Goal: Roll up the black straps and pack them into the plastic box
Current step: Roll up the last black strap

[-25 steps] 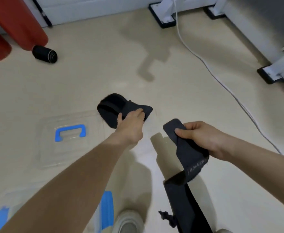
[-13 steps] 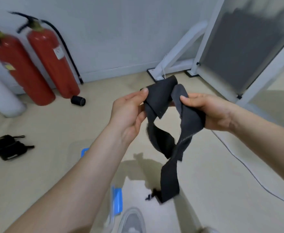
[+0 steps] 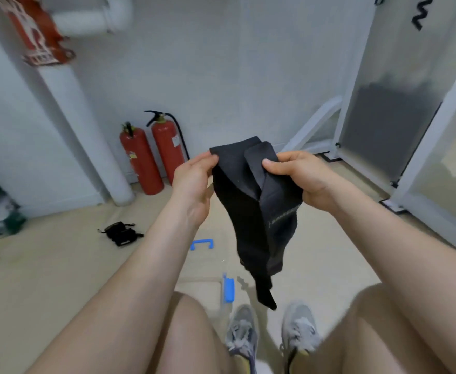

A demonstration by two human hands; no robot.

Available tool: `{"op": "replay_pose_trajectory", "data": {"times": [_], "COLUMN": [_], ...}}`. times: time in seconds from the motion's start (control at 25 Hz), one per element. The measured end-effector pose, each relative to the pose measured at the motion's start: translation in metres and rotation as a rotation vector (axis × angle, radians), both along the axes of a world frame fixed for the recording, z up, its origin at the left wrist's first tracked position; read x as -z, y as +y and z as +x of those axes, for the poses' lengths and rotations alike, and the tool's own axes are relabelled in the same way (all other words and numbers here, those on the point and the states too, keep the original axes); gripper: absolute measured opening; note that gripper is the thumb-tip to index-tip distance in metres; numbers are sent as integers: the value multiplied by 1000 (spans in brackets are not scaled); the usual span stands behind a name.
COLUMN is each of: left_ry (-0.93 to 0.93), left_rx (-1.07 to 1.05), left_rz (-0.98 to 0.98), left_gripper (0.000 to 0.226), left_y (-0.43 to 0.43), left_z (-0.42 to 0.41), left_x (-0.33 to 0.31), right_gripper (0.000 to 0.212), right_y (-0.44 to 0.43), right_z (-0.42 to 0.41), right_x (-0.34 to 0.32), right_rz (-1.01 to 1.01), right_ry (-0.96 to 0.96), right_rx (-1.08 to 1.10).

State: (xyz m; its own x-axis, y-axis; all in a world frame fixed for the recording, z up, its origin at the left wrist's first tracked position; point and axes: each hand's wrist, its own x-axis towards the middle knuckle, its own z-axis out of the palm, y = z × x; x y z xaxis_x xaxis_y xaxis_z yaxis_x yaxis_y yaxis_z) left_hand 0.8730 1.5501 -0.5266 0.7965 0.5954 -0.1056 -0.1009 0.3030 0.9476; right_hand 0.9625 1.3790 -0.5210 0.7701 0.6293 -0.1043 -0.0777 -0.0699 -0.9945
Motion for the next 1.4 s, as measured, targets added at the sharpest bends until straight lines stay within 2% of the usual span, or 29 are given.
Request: {"op": "replay_pose_trajectory", "data": {"times": [0.08,0.16,0.28,0.4,0.48,0.56,0.68,0.76,0.92,0.96,1.0,1.08,1.12,1.16,1.2,1.28,1.32,1.4], "left_ry": [9,21,70,194,332,441,381,281,218,176,85,-174,-276,-283,-192,68,162,309], "left_rx": [83,134,-31,-151,-183,-280,-394,-437,-537,-558,-565,-470,-395,-330,-266,-50,90,235], "left_rz": [174,372,624,736,631,442,177,171,461,428,296,-126,-264,-286,-188,94,164,245], "left_gripper": [39,39,53,79,87,75,49,55,68,67,65,52,44,37,30,8,11,39], "left_y": [-6,-13,-11,9,24,39,60,76,101,107,113,122,125,127,126,118,111,102], "left_z": [-28,-52,-80,-112,-134,-148,-164,-172,-176,-176,-179,-183,-185,-188,-188,-191,-193,-199], "left_x": [-3,1,-3,-25,-32,-29,-16,-8,11,16,18,16,16,15,15,24,29,35], "right_gripper": [14,13,33,27,23,20,11,15,17,18,19,27,27,20,14,16,17,16], "right_y": [-1,-2,6,16,29,50,91,122,170,178,185,197,201,204,205,207,207,209], "right_z": [-10,-19,-29,-33,-34,-43,-72,-89,-119,-126,-132,-137,-136,-133,-128,-124,-125,-130], "right_x": [-7,-15,-30,-32,-25,-18,-6,9,28,34,40,48,48,46,41,33,34,37], "right_rz": [57,134,244,227,212,198,63,-56,-107,-135,-150,-91,-33,48,132,252,273,271], "right_ry": [100,181,311,407,426,416,322,234,216,182,159,208,286,386,479,595,611,612], "right_rx": [-56,-167,-274,-351,-380,-423,-626,-736,-782,-801,-795,-697,-639,-609,-598,-644,-679,-708]}}
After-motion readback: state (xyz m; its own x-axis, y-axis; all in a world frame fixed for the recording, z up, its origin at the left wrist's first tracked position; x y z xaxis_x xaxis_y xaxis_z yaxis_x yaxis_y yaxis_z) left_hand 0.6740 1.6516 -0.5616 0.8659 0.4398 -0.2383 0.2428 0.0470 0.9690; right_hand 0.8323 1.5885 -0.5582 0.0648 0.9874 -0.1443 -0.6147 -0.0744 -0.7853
